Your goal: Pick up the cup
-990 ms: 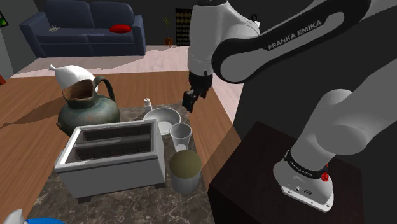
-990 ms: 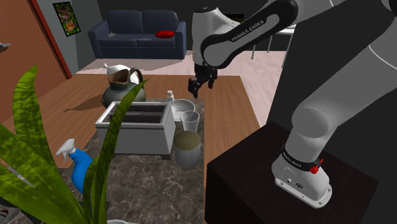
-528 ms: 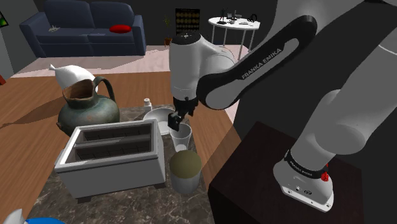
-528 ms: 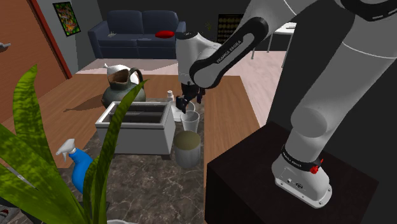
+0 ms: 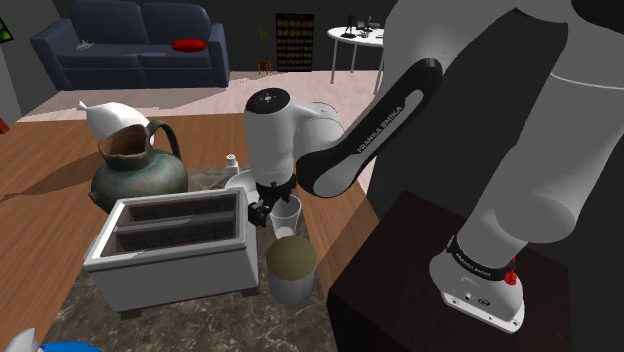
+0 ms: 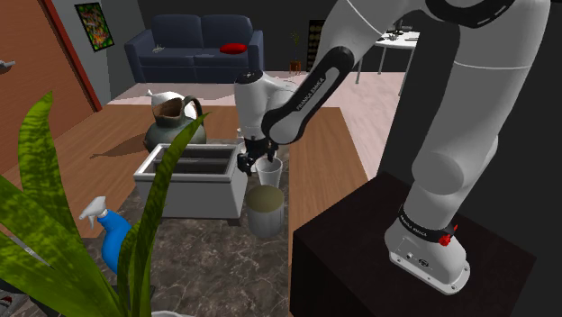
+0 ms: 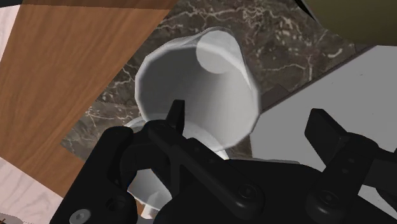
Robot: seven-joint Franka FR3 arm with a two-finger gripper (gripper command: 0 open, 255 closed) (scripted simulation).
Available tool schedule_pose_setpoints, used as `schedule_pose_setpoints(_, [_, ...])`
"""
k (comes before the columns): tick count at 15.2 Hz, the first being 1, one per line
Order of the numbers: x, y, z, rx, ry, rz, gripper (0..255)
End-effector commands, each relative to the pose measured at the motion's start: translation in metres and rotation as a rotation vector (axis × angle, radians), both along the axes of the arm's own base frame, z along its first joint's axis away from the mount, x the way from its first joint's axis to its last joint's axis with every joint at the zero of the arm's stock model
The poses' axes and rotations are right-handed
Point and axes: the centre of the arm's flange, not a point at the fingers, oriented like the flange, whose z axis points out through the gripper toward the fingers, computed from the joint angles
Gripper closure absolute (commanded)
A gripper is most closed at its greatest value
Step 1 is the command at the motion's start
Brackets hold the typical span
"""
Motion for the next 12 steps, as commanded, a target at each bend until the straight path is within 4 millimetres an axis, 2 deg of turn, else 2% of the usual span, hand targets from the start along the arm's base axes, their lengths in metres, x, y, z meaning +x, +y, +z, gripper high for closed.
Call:
schedule_pose_setpoints(1, [-0.001, 0.001, -0.018, 0.002, 0.014, -0.003, 0])
schedule_pose_setpoints(4, [-0.001, 0.001, -0.037, 0.002, 0.014, -0.003, 0])
schedule_pose_setpoints(6, [-0.001, 0.001, -0.037, 0.002, 0.014, -0.003, 0])
schedule_pose_setpoints(7, [-0.002, 0.001, -0.037, 0.002, 0.013, -0.003, 255])
schedule_pose_setpoints(12, [-0.002, 0.001, -0.036, 0.002, 0.014, -0.003, 255])
